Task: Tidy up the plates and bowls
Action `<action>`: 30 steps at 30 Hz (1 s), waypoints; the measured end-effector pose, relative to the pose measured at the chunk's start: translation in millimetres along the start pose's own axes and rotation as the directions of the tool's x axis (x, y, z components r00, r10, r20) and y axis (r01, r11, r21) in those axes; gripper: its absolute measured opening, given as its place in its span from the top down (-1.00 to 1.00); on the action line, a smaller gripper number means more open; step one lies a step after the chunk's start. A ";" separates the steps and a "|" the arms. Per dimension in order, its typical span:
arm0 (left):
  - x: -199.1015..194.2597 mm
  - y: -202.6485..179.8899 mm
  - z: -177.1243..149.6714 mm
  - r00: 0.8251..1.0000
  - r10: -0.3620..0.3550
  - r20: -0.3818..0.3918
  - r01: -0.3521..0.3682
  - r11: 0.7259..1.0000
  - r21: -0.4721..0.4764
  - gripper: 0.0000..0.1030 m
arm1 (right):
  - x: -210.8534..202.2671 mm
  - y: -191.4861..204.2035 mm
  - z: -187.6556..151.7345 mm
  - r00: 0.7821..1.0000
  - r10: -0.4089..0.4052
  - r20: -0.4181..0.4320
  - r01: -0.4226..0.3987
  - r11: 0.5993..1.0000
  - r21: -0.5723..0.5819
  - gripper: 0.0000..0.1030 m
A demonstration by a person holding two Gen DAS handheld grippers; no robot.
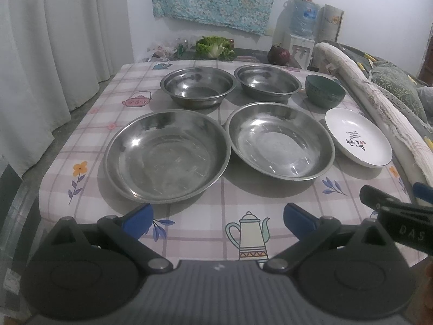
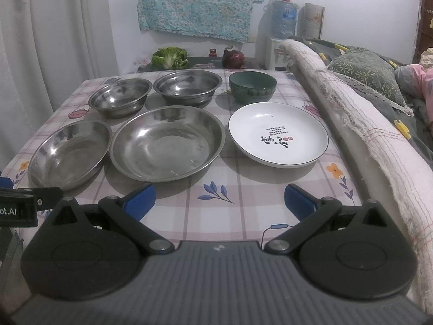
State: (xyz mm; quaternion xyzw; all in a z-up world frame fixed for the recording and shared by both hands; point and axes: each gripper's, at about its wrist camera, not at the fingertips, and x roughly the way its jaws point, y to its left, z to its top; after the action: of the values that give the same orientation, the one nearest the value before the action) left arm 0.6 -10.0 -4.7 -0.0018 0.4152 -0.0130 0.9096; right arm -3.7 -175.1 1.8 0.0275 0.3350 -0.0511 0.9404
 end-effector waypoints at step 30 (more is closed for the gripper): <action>0.0 0.6 0.3 1.000 -0.001 -0.001 0.001 1.000 0.000 -1.00 | -0.7 1.4 1.6 1.000 0.002 -0.001 -0.002 1.000 0.000 -0.98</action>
State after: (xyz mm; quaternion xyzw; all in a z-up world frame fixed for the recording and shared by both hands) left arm 0.9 -9.4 -4.5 -0.0020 0.4155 -0.0133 0.9095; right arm -3.1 -173.8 3.5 0.0278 0.3355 -0.0503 0.9403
